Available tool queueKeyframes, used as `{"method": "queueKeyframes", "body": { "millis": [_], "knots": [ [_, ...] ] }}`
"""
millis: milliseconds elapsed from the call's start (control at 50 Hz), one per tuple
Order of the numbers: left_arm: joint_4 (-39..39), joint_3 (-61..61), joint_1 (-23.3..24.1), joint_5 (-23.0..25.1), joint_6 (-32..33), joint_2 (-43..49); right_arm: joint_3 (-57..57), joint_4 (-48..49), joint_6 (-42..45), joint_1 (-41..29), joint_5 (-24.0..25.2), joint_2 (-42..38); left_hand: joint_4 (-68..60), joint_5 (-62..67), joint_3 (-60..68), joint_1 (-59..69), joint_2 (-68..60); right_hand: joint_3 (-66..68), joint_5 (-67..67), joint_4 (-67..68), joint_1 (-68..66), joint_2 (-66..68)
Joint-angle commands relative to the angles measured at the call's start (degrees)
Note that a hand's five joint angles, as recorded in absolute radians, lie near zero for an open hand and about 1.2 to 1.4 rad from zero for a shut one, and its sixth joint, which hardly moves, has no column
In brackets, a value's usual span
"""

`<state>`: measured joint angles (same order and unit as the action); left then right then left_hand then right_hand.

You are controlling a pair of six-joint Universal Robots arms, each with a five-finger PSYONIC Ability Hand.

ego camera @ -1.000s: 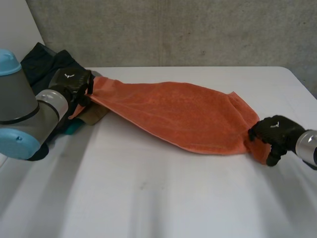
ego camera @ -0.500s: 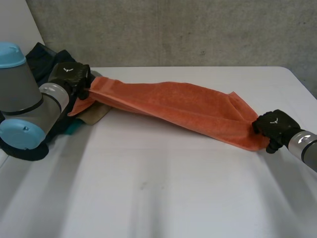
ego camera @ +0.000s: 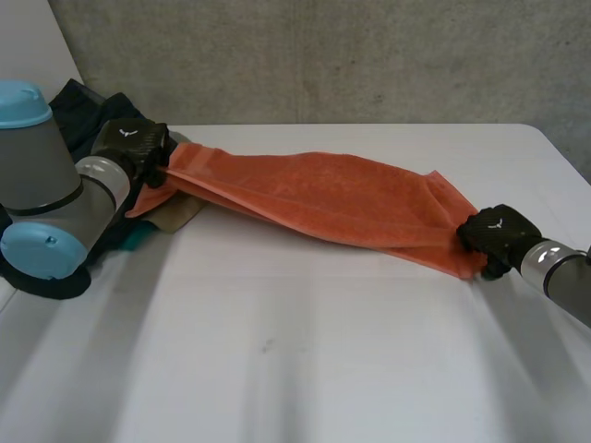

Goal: Fold the laundry.

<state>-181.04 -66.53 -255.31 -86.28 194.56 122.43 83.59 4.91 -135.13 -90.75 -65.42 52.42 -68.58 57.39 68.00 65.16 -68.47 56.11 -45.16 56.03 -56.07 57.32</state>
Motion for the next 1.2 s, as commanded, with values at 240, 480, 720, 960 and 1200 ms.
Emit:
{"method": "queueKeyframes", "body": {
  "millis": [240, 480, 720, 960, 1200],
  "knots": [
    [22.55, -17.73, 0.95, -1.79, 18.72, -10.0, -2.55, -37.18, 0.98, 5.22, 0.38, 11.22, -11.42, 12.61, 12.0, 14.84, -11.53, 23.89, -24.84, 23.97, -23.93, 22.68],
    [26.8, -23.66, 4.2, -0.82, 26.05, -11.43, -7.28, -59.07, 15.01, 10.34, -1.2, 9.91, -11.42, 12.61, 12.0, 14.84, -11.53, 23.89, -24.84, 23.97, -23.93, 22.68],
    [13.62, 15.96, 5.79, -4.43, 22.36, 0.0, -34.96, -35.79, -18.39, 4.88, 0.82, 4.36, -11.42, 12.61, 12.0, 14.84, -11.53, 23.89, -24.84, 23.97, -23.93, 22.68],
    [-4.76, 35.68, 5.0, -4.34, 8.29, 1.23, -43.59, 2.39, -52.61, 4.1, -8.85, 6.21, -11.42, 12.61, 12.0, 14.84, -11.53, 23.89, -24.84, 23.97, -23.93, 22.68],
    [-4.06, 20.49, 5.0, -3.11, 8.29, 1.76, -43.6, -12.72, -39.61, 1.54, -3.84, 0.5, -11.42, 12.61, 12.0, 14.84, -11.53, 23.89, -24.84, 23.97, -23.93, 22.68]
  ]
}}
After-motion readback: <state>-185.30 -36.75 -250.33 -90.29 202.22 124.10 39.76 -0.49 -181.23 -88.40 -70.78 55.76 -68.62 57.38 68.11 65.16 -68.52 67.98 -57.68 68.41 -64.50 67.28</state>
